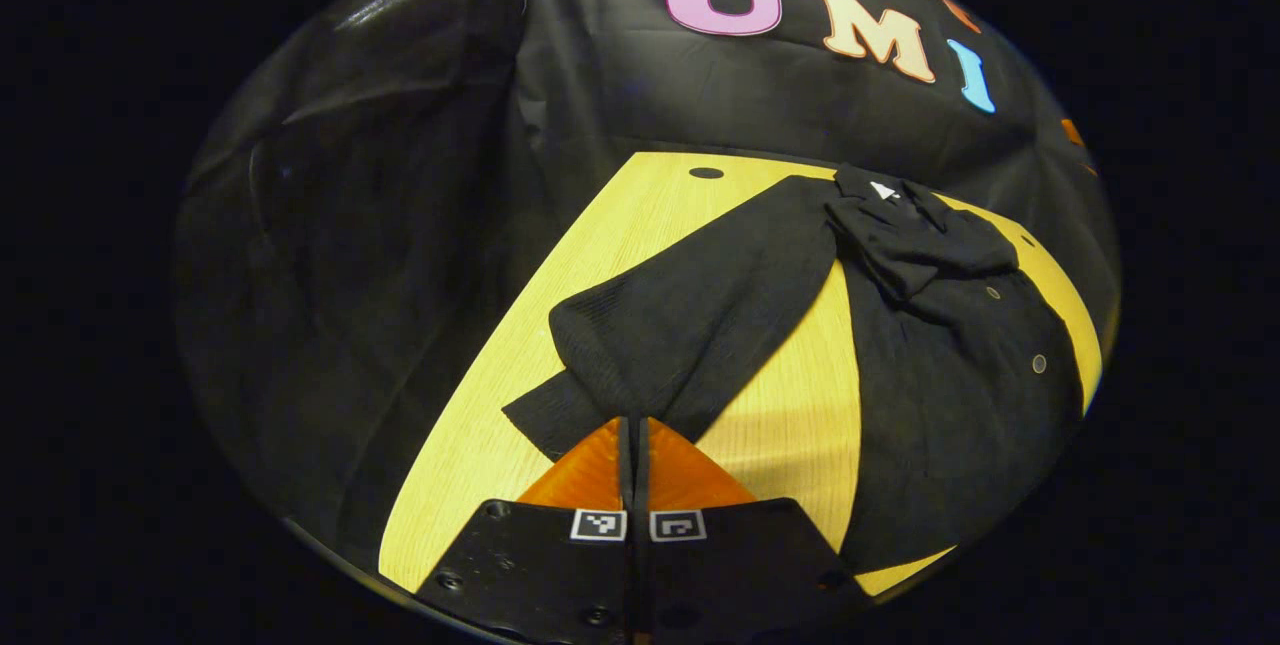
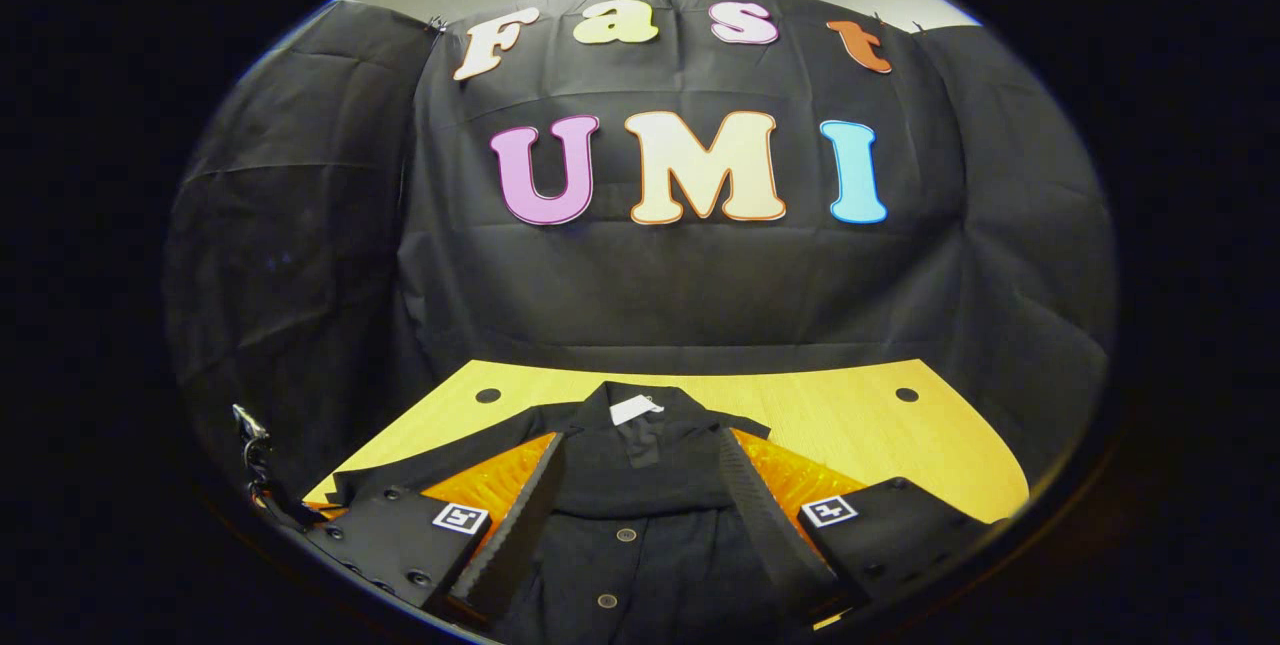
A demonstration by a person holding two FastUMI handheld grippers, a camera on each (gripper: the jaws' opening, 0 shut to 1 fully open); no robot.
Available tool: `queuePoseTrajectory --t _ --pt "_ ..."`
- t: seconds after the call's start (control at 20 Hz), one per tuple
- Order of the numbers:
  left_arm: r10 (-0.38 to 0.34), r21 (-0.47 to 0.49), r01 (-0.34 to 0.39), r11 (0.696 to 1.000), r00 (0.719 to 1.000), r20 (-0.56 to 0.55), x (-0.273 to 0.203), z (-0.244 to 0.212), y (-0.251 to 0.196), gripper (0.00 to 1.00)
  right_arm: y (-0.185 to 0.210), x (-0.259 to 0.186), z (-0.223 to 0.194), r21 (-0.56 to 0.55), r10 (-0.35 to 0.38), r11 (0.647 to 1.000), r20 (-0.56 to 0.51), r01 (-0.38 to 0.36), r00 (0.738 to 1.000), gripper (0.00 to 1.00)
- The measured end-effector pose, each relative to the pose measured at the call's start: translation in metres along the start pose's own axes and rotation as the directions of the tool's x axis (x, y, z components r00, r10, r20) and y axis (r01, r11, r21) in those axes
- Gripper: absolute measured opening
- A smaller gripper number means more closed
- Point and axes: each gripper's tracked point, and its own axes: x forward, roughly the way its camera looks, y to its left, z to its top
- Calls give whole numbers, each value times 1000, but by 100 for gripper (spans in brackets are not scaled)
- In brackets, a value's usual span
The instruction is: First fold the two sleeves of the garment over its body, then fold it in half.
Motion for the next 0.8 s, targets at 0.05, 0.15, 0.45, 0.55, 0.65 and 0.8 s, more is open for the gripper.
queuePoseTrajectory --t 0.05,0.15,0.45,0.55,0.65,0.8 --pt "-4 -36 3 999 1000 -7 -3 7 -3 0 -3 -4 -3 5 3 1000 -4 -3 1000 97" --pt "8 -74 -5 997 999 39 -8 31 -1 0 -11 -12 -8 10 6 1000 -5 -6 1000 97" --pt "8 6 -10 1000 973 230 -25 135 -18 0 -38 -31 -18 46 7 999 11 -7 1000 98" --pt "-22 28 15 999 959 282 -34 161 -41 0 -47 -37 -26 82 9 997 3 -9 1000 94" --pt "-51 64 32 997 942 331 -43 187 -65 0 -56 -42 -37 106 11 994 -12 -9 1000 98" --pt "-112 110 74 991 913 393 -50 220 -107 0 -76 -52 -47 128 -6 992 -14 8 1000 98"
